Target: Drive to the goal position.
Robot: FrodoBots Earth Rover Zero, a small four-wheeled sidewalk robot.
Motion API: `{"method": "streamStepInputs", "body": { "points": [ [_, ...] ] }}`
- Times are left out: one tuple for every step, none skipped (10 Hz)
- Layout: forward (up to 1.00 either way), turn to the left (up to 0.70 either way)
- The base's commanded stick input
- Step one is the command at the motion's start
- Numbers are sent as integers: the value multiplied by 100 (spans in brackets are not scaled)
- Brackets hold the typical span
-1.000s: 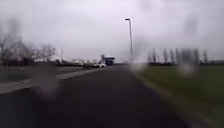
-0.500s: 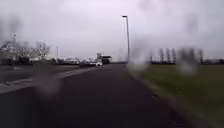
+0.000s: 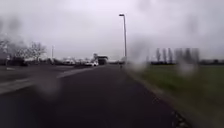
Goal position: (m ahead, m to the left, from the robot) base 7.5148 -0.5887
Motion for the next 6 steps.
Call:
{"method": "streamStepInputs", "body": {
  "points": [
    [100,0],
    [100,0],
    [100,0],
    [100,0],
    [100,0],
    [100,0]
  ]
}}
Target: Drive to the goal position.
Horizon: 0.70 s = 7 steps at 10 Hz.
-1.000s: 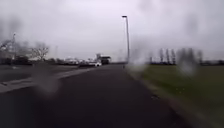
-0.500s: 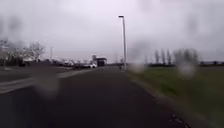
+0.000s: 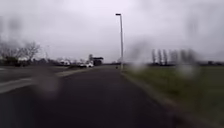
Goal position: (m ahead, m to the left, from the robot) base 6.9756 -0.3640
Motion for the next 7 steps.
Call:
{"method": "streamStepInputs", "body": {
  "points": [
    [100,0],
    [100,0],
    [100,0],
    [100,9],
    [100,28],
    [100,0],
    [100,0]
  ]
}}
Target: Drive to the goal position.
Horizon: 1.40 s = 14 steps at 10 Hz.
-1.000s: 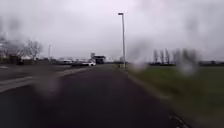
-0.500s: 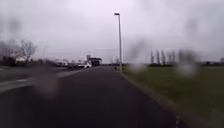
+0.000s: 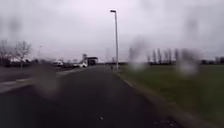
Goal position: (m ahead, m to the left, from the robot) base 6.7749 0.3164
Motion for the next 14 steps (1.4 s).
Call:
{"method": "streamStepInputs", "body": {
  "points": [
    [100,0],
    [100,0],
    [100,0],
    [100,0],
    [100,0],
    [100,0],
    [100,0],
    [100,0],
    [100,0],
    [100,0],
    [100,0],
    [100,0],
    [100,0],
    [100,14]
  ]
}}
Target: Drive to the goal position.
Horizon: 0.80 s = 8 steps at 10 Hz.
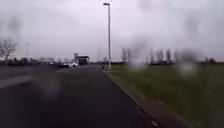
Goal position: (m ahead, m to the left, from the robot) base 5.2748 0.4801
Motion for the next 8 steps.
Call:
{"method": "streamStepInputs", "body": {
  "points": [
    [100,32],
    [100,39],
    [100,37],
    [100,34],
    [100,32],
    [100,30],
    [100,28],
    [100,26]
  ]
}}
